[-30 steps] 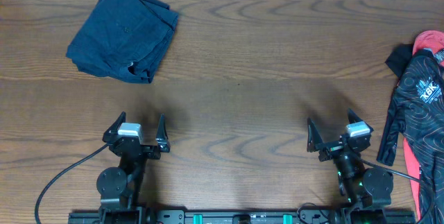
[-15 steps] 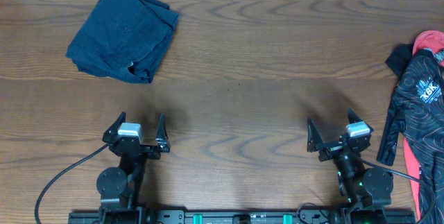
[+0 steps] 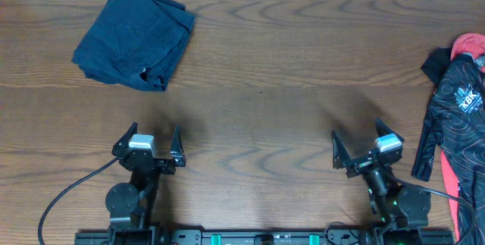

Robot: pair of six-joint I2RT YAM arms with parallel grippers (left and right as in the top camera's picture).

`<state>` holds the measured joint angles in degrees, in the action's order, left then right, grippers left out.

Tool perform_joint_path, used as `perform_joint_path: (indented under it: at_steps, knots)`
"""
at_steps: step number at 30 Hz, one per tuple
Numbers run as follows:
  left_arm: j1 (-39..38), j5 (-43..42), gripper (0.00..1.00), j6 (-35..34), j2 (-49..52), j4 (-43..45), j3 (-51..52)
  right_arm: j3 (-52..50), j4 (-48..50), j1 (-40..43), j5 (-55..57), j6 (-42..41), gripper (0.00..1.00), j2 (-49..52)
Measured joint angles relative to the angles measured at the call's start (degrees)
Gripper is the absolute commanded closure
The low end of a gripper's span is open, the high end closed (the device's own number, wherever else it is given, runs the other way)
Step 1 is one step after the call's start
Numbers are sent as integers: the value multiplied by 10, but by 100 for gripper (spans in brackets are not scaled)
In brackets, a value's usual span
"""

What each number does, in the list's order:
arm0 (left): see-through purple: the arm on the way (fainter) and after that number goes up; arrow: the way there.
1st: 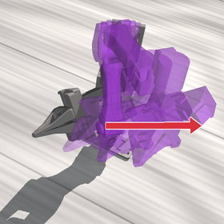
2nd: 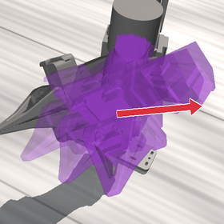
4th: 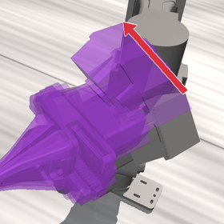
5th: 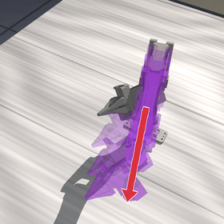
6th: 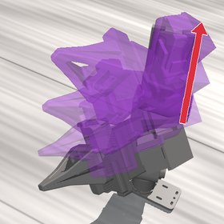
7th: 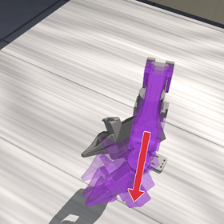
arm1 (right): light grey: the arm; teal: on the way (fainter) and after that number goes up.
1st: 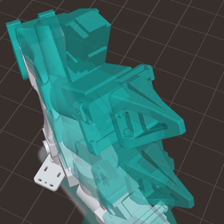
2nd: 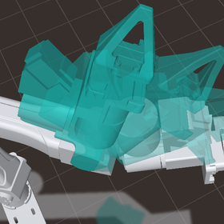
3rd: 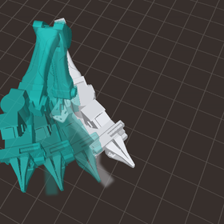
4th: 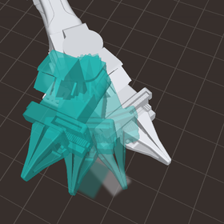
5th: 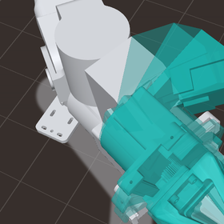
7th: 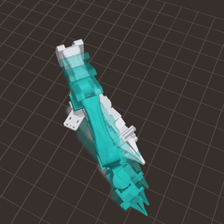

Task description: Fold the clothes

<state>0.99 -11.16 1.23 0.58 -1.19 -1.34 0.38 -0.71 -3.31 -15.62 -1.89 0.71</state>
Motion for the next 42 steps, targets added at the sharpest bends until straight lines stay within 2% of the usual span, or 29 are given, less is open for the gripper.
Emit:
perform_joint_path:
  at_steps: [5,14,19,23,26,33,38,42]
  knots:
    - [0,-9,2,-20,0,1,0,0,9,0,-76,-1,1,0]
    - [0,-100,2,-142,0,11,-1,5,-4,0,-134,-77,1,0]
    - [0,-127,2,-168,17,-67,-56,72,-17,0,-115,-115,1,37]
    - [0,-116,2,-177,79,-173,-180,174,-61,0,-101,-126,1,133]
    - [0,-102,2,-179,156,-249,-286,257,-110,0,-96,-130,1,244]
    - [0,-92,2,-172,378,-410,-492,477,-310,0,-87,-99,0,535]
    - [0,-91,2,-164,501,-472,-575,596,-427,0,-86,-73,1,678]
    - [0,-111,2,-160,547,-475,-585,614,-434,5,-75,-66,1,735]
